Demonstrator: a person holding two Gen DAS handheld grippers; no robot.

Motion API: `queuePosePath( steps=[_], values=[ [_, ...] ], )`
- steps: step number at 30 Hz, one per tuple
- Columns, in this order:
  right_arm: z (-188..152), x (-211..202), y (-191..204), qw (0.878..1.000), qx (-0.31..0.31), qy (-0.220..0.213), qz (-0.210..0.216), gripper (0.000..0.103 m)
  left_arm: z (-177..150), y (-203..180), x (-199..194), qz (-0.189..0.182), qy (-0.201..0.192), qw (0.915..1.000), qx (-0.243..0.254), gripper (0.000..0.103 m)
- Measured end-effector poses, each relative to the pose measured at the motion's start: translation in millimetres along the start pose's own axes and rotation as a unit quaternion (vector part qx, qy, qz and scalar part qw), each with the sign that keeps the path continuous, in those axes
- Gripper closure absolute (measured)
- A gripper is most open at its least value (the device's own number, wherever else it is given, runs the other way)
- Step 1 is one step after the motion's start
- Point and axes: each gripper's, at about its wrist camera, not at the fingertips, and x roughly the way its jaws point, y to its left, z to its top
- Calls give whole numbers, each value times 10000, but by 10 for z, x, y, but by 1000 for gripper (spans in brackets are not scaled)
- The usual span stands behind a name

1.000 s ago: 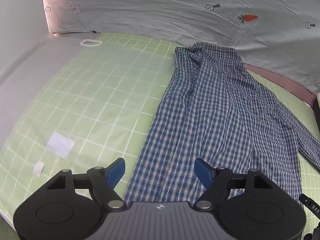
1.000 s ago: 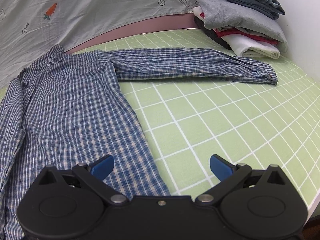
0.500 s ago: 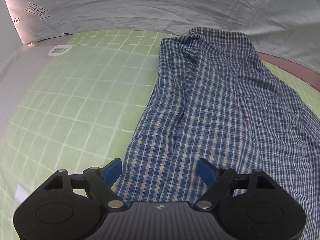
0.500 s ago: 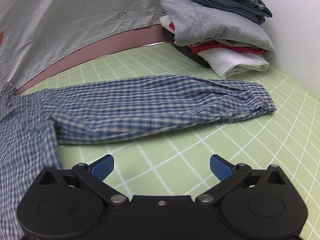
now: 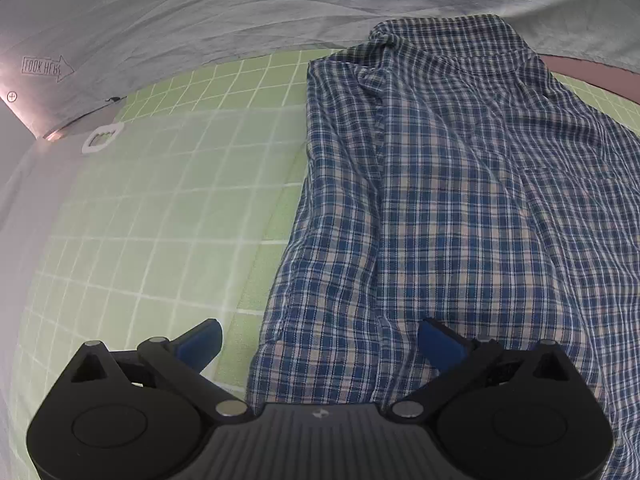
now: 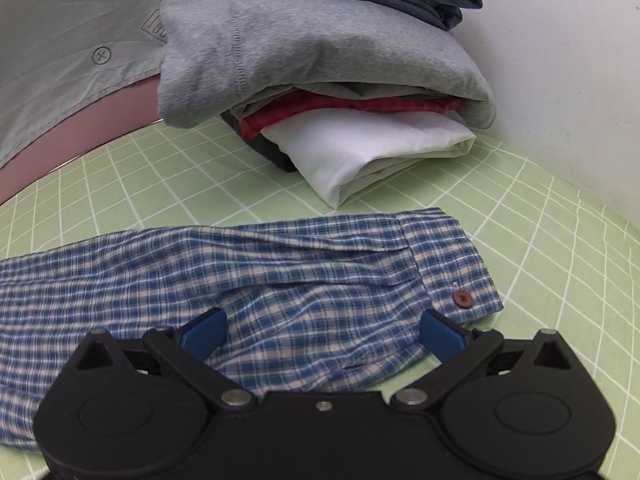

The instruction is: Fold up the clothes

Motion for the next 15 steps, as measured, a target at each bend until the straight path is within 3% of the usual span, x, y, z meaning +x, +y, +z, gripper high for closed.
queuePosePath(
  steps=[5,7,8,9,10,11,15],
  values=[
    [1,5,1,9999,145,48,-20,1,-12,78,38,-175,36,9992,-361,0],
    [-2,-28,17,9999,85,35,42,9,-12,125,60,-285,103,9980,-546,0],
    [-5,-60,30,9998,-29,-22,172,33,-11,144,69,-332,129,9975,-617,0],
    [-9,-92,44,9994,-143,-79,302,48,-10,158,79,-375,148,9969,-677,0],
    [-5,-121,65,9987,-288,-87,423,78,-8,173,89,-418,166,9963,-738,0],
    [5,-142,98,9977,-450,-32,506,99,-7,186,97,-458,180,9957,-790,0],
    [29,-239,153,9953,-651,96,705,103,-7,211,110,-555,218,9945,-857,0]
  ],
)
